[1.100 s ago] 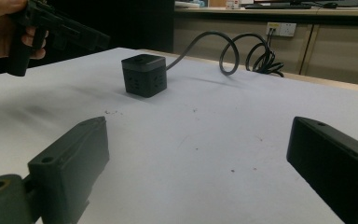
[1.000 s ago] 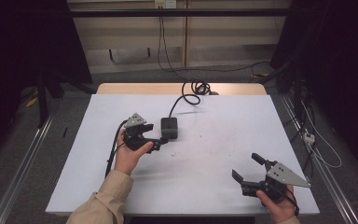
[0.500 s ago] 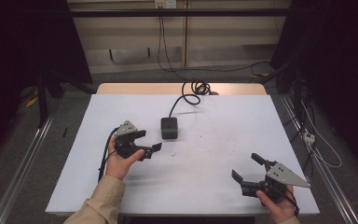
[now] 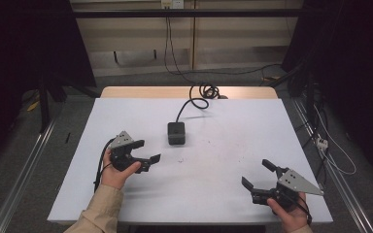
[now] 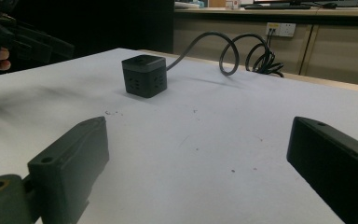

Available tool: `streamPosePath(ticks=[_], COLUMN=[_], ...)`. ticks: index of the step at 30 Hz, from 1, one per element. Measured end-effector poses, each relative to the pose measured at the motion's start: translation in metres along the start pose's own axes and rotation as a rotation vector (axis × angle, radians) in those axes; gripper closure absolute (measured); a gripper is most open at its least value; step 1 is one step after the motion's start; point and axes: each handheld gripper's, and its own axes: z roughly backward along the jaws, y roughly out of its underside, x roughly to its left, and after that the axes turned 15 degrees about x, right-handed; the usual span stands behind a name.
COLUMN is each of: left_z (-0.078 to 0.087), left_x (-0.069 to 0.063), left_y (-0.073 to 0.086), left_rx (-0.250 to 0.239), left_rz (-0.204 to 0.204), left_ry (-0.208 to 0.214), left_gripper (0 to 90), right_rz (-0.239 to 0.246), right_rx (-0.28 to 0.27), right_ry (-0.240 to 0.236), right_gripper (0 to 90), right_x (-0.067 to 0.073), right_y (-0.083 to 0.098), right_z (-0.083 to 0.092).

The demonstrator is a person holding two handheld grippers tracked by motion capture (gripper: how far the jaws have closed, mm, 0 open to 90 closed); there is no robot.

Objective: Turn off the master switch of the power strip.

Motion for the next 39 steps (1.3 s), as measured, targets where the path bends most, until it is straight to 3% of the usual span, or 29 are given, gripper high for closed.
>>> streamPosePath(ticks=[19, 39], left_z=[0.026, 0.041], left_x=[0.004, 0.010], left_y=[0.024, 0.046], left_rx=[-0.023, 0.002], left_rz=[0.001, 0.005], left_ry=[-0.035, -0.077], left_gripper=[9.1, 8.9], right_rz=[0.000, 0.000], right_rx=[-0.001, 0.001], right_ry=[0.002, 0.003], right_gripper=[4.9, 5.2], right_x=[0.000, 0.000], right_y=[0.000, 0.000], right_z=[0.001, 0.001])
